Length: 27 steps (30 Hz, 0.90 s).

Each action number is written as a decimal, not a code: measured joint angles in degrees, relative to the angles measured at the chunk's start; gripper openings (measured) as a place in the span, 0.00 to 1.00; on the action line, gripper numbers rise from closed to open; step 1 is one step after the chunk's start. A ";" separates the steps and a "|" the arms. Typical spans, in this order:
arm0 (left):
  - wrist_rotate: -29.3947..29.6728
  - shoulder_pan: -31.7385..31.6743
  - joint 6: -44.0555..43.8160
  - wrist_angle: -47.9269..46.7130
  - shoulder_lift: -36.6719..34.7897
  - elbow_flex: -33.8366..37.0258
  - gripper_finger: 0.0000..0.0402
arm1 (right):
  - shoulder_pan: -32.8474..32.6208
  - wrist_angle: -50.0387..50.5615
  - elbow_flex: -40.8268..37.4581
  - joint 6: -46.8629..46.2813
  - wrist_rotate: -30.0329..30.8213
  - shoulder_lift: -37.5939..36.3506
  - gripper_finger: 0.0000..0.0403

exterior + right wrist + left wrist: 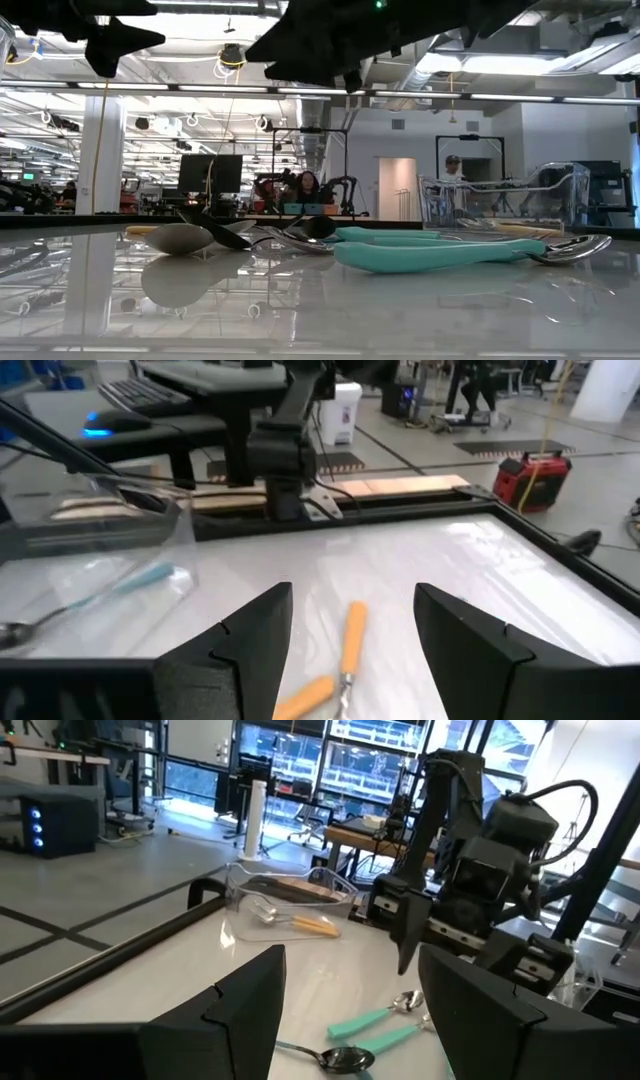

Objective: Sort silverware by color (type)
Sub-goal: Put the yellow spoon into the top transparent bin

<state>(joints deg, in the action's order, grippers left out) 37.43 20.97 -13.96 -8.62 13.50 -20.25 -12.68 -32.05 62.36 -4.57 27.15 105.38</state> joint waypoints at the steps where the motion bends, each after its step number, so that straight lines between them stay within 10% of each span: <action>1: 0.13 0.02 0.00 0.10 0.00 0.00 0.54 | 0.15 0.03 -0.04 0.05 -0.03 0.00 0.59; 27: 1.20 0.00 -0.02 -0.11 0.00 0.00 0.54 | 2.19 15.15 18.85 0.04 -2.81 18.91 0.72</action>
<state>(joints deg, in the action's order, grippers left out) 38.63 20.97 -13.98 -8.73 13.50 -20.25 -10.48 -16.90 81.21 -4.54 24.34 124.29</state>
